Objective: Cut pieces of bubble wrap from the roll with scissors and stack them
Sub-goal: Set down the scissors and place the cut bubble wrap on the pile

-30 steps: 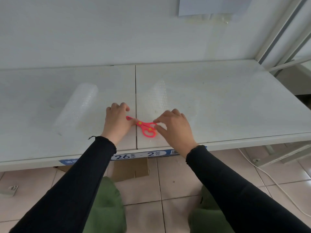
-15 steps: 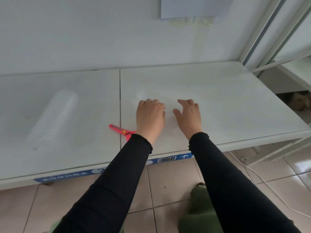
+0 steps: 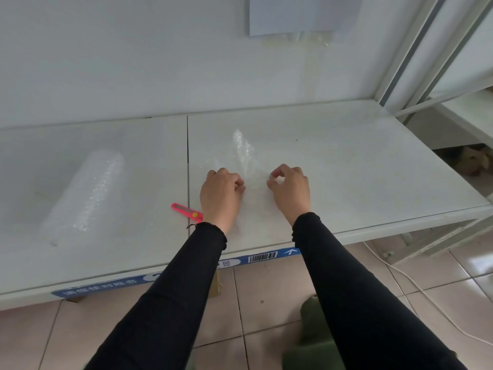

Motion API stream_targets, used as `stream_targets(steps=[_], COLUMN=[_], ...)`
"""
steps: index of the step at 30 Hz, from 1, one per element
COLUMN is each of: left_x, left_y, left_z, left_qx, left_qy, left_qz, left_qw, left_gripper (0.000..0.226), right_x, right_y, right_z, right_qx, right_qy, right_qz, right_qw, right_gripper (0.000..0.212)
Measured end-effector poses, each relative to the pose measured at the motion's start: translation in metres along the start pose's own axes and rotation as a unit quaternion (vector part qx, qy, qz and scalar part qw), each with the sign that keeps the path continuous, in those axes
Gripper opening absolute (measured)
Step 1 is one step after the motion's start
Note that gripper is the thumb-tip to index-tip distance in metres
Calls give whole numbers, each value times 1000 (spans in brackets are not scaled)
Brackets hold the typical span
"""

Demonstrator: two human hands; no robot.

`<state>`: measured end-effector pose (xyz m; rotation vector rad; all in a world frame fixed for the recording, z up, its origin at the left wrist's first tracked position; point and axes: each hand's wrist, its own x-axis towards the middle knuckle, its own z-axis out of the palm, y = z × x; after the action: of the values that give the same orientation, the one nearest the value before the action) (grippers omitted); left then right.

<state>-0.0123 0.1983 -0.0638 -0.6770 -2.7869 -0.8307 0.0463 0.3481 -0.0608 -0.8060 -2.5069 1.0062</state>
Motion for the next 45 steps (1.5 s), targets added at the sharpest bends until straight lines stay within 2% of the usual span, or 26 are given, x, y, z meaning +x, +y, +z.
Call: stream_targets(steps=[2, 4, 6, 7, 9, 11, 12, 13, 14, 16, 17, 20, 22, 23, 24, 26, 28, 31, 34, 36, 39, 41, 45], left_x=[0, 2, 2, 0, -8, -12, -13, -12, -11, -10, -10, -12, -12, -12, -12, -13, -14, -16, -17, -17, -19, -23, -31], left_y=[6, 15, 24, 28, 35, 34, 31, 26, 21, 13, 8, -8, -21, -27, -32, -39, -45, -51, -54, -56, -54, -49, -39], left_z=[-11, -28, -49, -58, -77, -92, -98, -102, -108, -116, -118, -126, -131, -132, -134, -137, -138, -138, -138, -138, -139, -137, -128], left_qx=[-2, -41, -148, -237, -444, -609, -665, -698, -709, -696, -685, -667, -671, -679, -691, -714, -726, -715, -683, -665, -642, -642, -632], left_qy=[46, 130, 188, 191, 162, 122, 95, 68, 45, 21, 18, 9, 5, 1, -7, -34, -69, -106, -130, -142, -179, -205, -244], left_qz=[-6, -17, -26, -32, -54, -90, -105, -118, -130, -153, -163, -187, -203, -215, -230, -266, -292, -298, -277, -259, -215, -189, -166], left_qw=[999, 991, 971, 952, 879, 779, 733, 703, 691, 702, 710, 721, 714, 702, 685, 647, 618, 623, 663, 686, 714, 714, 717], left_gripper=[12, 9, 11, 19, 53, 91, 102, 107, 106, 96, 91, 73, 61, 57, 53, 45, 40, 36, 36, 37, 35, 38, 45], right_x=[-3, -7, -16, -21, -31, -40, -44, -47, -49, -52, -52, -46, -45, -46, -48, -53, -57, -62, -61, -59, -57, -55, -52], right_y=[-14, -33, -49, -55, -65, -71, -73, -74, -75, -74, -73, -64, -60, -59, -61, -65, -67, -66, -64, -61, -58, -58, -64], right_z=[-12, -28, -42, -47, -53, -52, -50, -47, -45, -44, -45, -54, -61, -63, -65, -67, -65, -58, -60, -63, -62, -60, -57], right_qx=[152, 313, 450, 498, 545, 541, 528, 512, 500, 507, 530, 636, 672, 666, 642, 539, 402, 243, 183, 178, 256, 313, 441], right_qy=[9, 6, -33, -57, -91, -103, -102, -100, -99, -105, -108, -115, -141, -163, -184, -204, -190, -142, -136, -141, -105, -73, -66], right_qz=[22, 43, 38, 30, 22, 24, 25, 23, 17, 13, 22, 83, 87, 69, 39, -56, -171, -271, -274, -251, -169, -114, -43], right_qw=[988, 949, 892, 865, 833, 834, 843, 853, 860, 856, 841, 758, 722, 724, 743, 815, 879, 920, 935, 941, 946, 940, 894], right_gripper=[5, 9, 9, 10, 10, 10, 11, 13, 14, 14, 14, 20, 29, 33, 38, 52, 56, 41, 12, 5, 9, 12, 17])
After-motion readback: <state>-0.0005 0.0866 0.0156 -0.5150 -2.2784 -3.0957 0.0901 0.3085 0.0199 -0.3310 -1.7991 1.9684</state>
